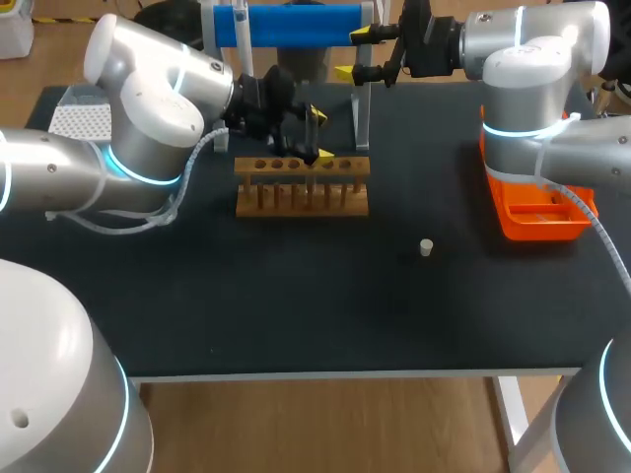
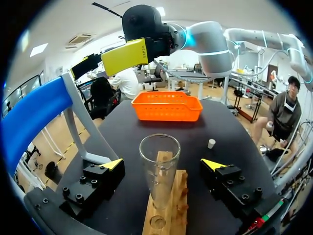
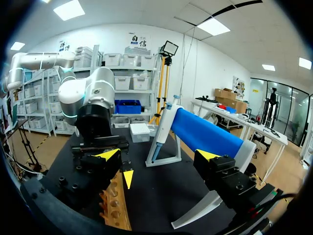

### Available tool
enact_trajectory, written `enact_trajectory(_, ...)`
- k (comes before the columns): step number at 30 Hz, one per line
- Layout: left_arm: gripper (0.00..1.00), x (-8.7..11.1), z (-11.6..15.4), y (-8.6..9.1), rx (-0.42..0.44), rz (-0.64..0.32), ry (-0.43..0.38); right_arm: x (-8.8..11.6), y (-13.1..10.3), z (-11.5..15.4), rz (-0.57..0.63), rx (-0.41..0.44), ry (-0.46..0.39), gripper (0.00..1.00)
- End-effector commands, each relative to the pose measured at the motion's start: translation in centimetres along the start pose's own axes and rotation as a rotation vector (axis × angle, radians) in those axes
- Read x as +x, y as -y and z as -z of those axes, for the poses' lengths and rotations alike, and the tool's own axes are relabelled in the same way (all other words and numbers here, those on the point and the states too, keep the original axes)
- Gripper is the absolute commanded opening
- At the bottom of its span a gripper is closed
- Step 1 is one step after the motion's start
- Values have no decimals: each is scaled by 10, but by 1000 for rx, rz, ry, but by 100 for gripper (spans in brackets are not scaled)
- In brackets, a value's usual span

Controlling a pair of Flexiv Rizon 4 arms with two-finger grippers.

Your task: Invert the test tube, pick up the pipette, mount the tip to pipette, aspirate from beaker and dispense into the tube, eject the tip, return the pipette, and cap with the stopper.

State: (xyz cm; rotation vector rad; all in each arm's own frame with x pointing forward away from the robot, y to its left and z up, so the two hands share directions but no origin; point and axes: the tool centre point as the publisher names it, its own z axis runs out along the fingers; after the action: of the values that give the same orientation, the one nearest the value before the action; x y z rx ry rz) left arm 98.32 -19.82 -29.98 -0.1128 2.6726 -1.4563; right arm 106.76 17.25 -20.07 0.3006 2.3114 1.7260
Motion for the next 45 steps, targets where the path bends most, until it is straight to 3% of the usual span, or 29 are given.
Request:
enact_trajectory(1, 100, -2, 0, 1, -4, 0, -7, 1, -1, 1, 0, 2, 3, 100)
enact_trajectory(30, 100, -2, 1, 1, -7, 17, -7, 1, -1, 1, 0, 2, 3, 100)
enact_trajectory(40, 100, -2, 1, 1, -7, 17, -7, 30, 12, 87, 24, 65, 126, 100)
enact_trajectory(45, 100, -2, 1, 1, -7, 17, -7, 56, 22, 131, 13, 73, 159, 100)
